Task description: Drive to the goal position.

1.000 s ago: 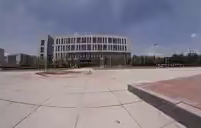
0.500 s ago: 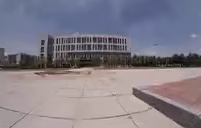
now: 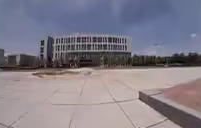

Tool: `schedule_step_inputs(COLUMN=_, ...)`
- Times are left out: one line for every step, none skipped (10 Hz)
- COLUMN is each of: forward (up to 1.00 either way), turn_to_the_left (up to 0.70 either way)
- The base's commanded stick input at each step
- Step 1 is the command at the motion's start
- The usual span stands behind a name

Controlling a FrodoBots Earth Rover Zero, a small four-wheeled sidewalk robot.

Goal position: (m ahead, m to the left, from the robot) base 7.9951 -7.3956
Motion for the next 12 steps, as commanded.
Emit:
schedule_step_inputs(forward=0.7, turn_to_the_left=0.0)
schedule_step_inputs(forward=0.7, turn_to_the_left=0.0)
schedule_step_inputs(forward=0.7, turn_to_the_left=0.0)
schedule_step_inputs(forward=0.7, turn_to_the_left=0.0)
schedule_step_inputs(forward=0.7, turn_to_the_left=0.0)
schedule_step_inputs(forward=0.7, turn_to_the_left=0.0)
schedule_step_inputs(forward=0.7, turn_to_the_left=0.0)
schedule_step_inputs(forward=0.7, turn_to_the_left=0.0)
schedule_step_inputs(forward=0.7, turn_to_the_left=0.0)
schedule_step_inputs(forward=0.7, turn_to_the_left=0.0)
schedule_step_inputs(forward=0.7, turn_to_the_left=0.0)
schedule_step_inputs(forward=0.7, turn_to_the_left=0.0)
